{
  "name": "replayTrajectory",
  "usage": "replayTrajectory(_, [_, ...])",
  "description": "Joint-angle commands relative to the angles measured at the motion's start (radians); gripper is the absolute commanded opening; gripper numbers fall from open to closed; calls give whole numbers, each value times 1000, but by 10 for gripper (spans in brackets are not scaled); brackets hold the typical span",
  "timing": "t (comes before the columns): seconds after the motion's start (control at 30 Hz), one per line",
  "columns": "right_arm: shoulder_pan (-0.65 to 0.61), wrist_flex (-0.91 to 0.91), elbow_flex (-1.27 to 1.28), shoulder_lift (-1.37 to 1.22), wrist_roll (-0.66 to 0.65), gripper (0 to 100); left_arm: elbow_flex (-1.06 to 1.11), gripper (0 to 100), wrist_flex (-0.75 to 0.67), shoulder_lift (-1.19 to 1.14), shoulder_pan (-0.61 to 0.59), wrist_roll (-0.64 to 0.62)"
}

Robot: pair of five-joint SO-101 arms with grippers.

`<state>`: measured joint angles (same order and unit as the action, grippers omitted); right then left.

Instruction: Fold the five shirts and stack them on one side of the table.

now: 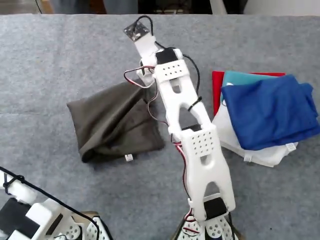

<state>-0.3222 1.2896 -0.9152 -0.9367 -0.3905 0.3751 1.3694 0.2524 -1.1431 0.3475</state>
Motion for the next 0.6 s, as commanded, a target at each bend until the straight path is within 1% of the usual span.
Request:
replayTrajectory(0.0, [-31,215,-143,97,6,15,-5,30,-8,29,-4,6])
replayTrajectory(0.1, [-77,374,-254,110,6,15,-5,30,-8,29,-1,6])
replayTrajectory(0.2, [-115,466,-364,111,11,15,-5,30,-6,29,4,6])
replayTrajectory(0.47, [-144,471,-677,110,12,15,-4,30,-8,29,-4,6])
replayTrajectory(0.57, [-141,446,-757,105,12,15,-4,30,-5,29,-4,6])
